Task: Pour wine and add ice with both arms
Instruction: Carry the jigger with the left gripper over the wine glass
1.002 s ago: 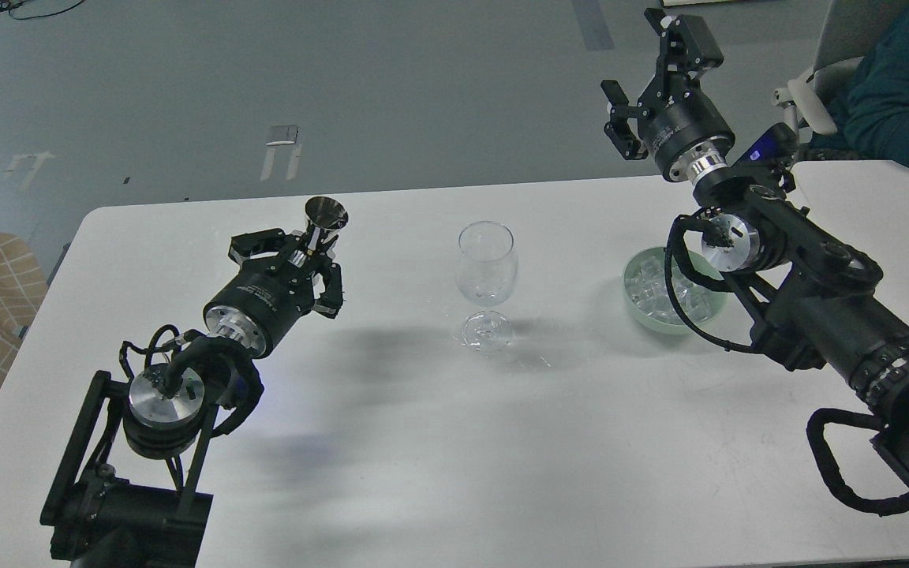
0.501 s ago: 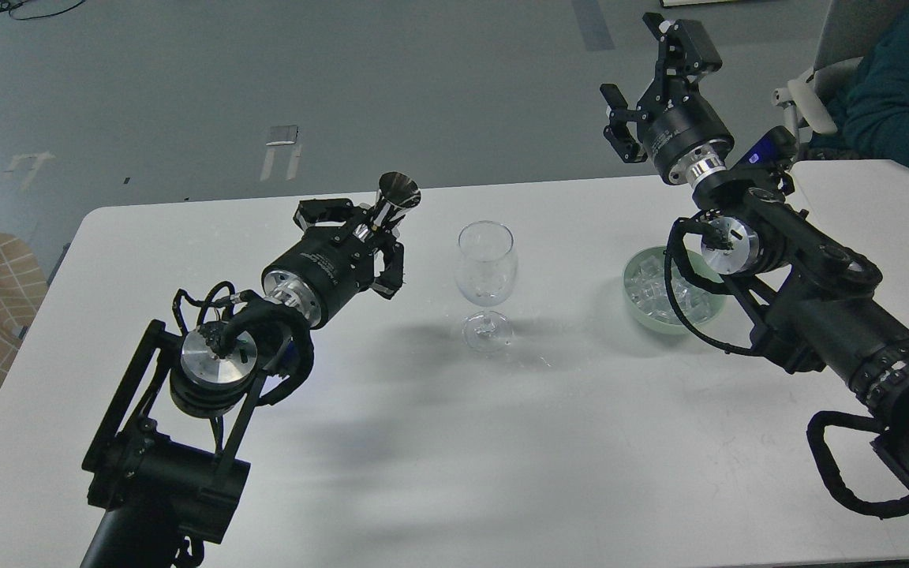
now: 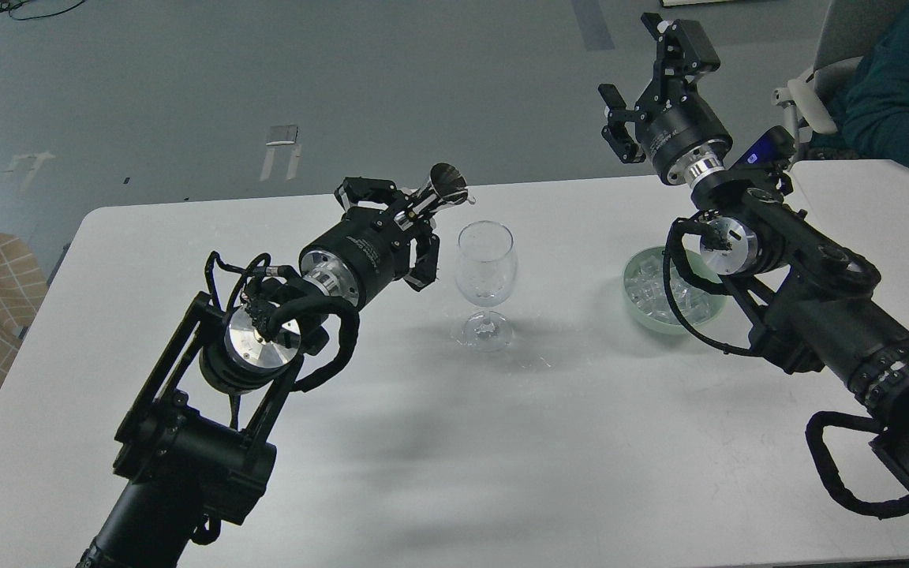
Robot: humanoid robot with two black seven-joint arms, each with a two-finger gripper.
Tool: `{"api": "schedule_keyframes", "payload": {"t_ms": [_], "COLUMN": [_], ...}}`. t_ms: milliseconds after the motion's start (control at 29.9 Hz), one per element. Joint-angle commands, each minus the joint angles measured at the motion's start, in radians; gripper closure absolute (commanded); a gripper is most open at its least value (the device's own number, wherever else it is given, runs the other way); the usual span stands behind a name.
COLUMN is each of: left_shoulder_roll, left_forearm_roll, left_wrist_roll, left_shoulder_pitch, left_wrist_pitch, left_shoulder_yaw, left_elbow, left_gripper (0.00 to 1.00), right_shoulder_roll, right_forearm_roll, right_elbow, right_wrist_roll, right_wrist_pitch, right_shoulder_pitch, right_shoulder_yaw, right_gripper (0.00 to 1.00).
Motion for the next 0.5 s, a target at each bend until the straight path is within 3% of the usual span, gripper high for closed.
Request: {"api": "schedule_keyframes", "payload": {"t_ms": [0, 468], "left_shoulder_roll": [0.000, 0.000], "left_forearm_roll": [0.030, 0.159], "left_wrist_roll": [0.000, 0.002], "left_shoulder_pitch": [-0.003, -0.011], "left_wrist_pitch": [-0.001, 0.006], "left_shoulder_yaw": [0.008, 0.050], "left_elbow": [0.000, 0.004], "left_gripper": [1.00, 1.00], "right_shoulder_roll": [0.000, 0.002], "right_forearm_roll": [0.000, 0.001], "right_elbow": [0.000, 0.001], "right_wrist_roll": [0.001, 0.001], "right_wrist_pitch": [0.000, 0.000], "right_shoulder_pitch": [-0.003, -0.006], "right_shoulder_yaw": [0.000, 0.000], "right_gripper": [0.00, 0.00]}}
